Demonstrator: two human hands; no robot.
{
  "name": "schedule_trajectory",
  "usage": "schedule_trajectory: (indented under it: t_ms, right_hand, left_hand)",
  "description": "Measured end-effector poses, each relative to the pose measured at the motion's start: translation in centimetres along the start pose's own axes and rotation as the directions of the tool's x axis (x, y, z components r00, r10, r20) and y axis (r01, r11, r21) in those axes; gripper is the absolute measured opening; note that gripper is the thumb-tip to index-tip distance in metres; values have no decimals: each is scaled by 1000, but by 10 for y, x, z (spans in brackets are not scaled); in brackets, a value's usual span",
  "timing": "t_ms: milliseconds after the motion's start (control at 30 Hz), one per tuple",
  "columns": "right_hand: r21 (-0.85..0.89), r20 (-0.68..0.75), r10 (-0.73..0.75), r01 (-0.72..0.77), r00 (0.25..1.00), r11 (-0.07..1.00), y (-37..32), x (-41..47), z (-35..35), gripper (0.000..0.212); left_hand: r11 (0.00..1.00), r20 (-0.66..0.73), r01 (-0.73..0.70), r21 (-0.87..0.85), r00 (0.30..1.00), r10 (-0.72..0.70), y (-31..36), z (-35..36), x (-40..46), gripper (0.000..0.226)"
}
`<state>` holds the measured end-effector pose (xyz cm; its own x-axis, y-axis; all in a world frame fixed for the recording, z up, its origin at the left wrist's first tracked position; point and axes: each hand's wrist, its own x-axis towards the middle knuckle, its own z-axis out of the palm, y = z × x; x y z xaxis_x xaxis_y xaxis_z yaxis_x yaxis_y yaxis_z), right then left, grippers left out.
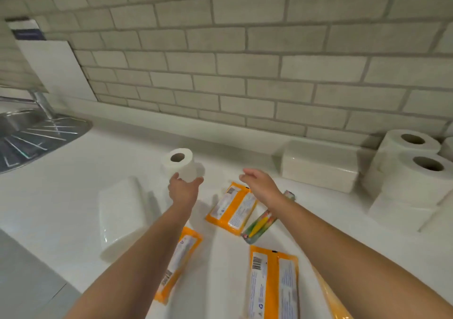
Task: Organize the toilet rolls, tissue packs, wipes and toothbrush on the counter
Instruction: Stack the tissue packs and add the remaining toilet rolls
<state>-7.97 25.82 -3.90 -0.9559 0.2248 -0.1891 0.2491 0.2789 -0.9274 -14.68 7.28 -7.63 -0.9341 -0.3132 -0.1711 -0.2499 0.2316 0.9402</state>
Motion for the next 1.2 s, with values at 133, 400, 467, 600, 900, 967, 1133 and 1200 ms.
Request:
schedule_trajectory:
  t_ms: [133,400,467,600,900,967,1133,1200]
  right_hand:
    - [-8,42,32,-31,999,999,-11,30,38,49]
    - [-6,132,68,-68,989,998,-34,90,99,36]
    - [-8,153,50,-49,987,999,-41,97,109,39]
    - [35,201,58,-66,978,997,-44,108,121,44]
    - [227,253,31,-91,967,970,-40,98,117,43]
    - [303,187,1,-58,982,951,-36,91,103,37]
    - [409,128,-82,22,988,912,-24,70,74,39]
    - [426,116,-91,34,989,904,-17,56,56,55]
  left_hand:
    - [992,-49,125,-20,991,-126,-7,-14,36,101]
    - [991,46,131,5,990,-131,10,-31,92,125]
    - [996,91,73,46,993,-77,9,-35,102,124]
    - [994,211,-82,74,975,65,8,-37,110,94]
    - [968,293,-251,-10,925,242,2,-30,101,73]
    - [972,310,-231,-52,921,236,8,-28,88,90]
    - [973,414,-198,-118,881,230,27,-24,57,53]
    - [970,472,-172,-170,850,234,36,-17,40,54]
